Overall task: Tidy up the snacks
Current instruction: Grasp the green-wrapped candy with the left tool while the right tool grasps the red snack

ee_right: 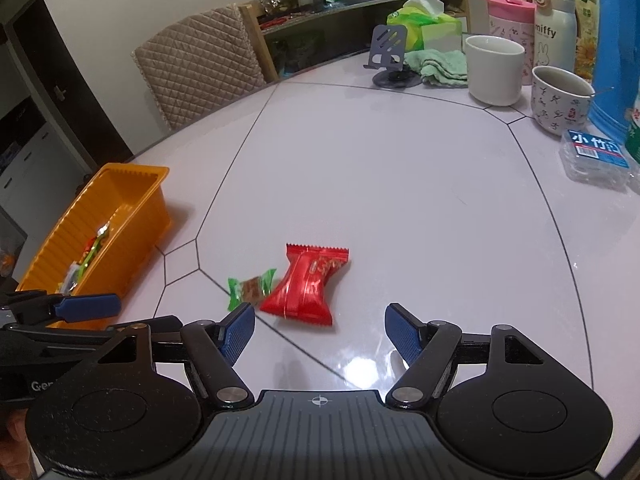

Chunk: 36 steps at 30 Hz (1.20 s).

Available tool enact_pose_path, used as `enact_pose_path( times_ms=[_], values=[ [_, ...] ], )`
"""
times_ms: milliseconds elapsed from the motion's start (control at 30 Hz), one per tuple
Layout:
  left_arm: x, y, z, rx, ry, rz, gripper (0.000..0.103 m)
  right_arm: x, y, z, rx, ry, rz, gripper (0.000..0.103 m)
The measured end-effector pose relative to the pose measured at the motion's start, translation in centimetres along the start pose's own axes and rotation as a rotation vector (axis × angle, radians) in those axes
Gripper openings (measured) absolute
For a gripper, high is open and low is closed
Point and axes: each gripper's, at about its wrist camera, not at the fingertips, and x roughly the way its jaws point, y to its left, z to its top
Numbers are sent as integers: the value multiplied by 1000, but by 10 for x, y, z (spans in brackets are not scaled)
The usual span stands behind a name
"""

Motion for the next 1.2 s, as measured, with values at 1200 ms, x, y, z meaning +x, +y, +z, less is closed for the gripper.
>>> enact_pose_path(
  times_ms=[1200],
  values=[
    [53,-15,20,219,14,-95,67,40,-20,11,-47,17,-60,48]
  ],
)
